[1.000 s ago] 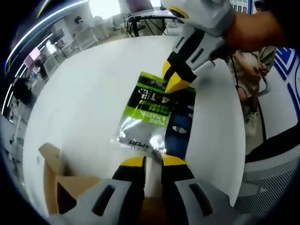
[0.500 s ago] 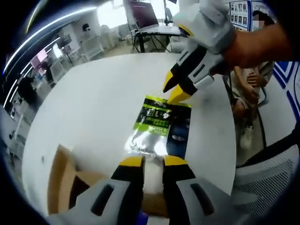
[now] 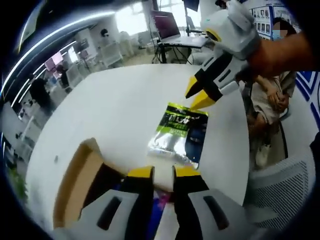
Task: Operate the shoe box by opening the lid, removing the specified soft item, and placing it in the target area until the item is outside and the box remains undamaged.
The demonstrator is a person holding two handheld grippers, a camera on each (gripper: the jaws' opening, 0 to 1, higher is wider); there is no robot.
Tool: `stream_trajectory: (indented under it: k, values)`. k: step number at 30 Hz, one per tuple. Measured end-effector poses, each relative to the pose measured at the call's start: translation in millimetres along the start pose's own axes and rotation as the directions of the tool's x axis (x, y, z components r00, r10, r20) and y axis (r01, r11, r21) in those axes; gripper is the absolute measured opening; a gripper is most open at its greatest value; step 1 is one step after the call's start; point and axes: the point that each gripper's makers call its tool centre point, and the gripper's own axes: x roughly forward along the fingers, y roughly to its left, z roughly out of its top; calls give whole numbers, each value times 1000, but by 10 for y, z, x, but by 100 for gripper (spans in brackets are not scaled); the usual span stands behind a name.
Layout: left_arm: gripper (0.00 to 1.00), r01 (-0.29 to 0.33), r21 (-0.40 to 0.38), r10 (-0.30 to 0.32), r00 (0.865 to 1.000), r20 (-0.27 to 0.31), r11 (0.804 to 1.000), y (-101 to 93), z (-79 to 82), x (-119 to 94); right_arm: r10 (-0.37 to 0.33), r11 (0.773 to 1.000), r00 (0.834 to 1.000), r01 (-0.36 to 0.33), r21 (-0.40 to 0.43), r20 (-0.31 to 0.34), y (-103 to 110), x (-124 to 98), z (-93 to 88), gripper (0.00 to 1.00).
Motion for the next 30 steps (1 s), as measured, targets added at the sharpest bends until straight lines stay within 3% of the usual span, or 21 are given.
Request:
stream_trajectory:
  k: [18, 30]
  values:
    - [11, -85, -105, 85, 996, -5, 991, 281, -502, -567, 66, 996, 997, -64, -57, 47, 727, 34, 418, 17]
    - [12, -164, -215, 161, 986, -28, 963, 528, -973, -941, 147, 982, 987, -138, -128, 66, 1236, 172, 763, 16]
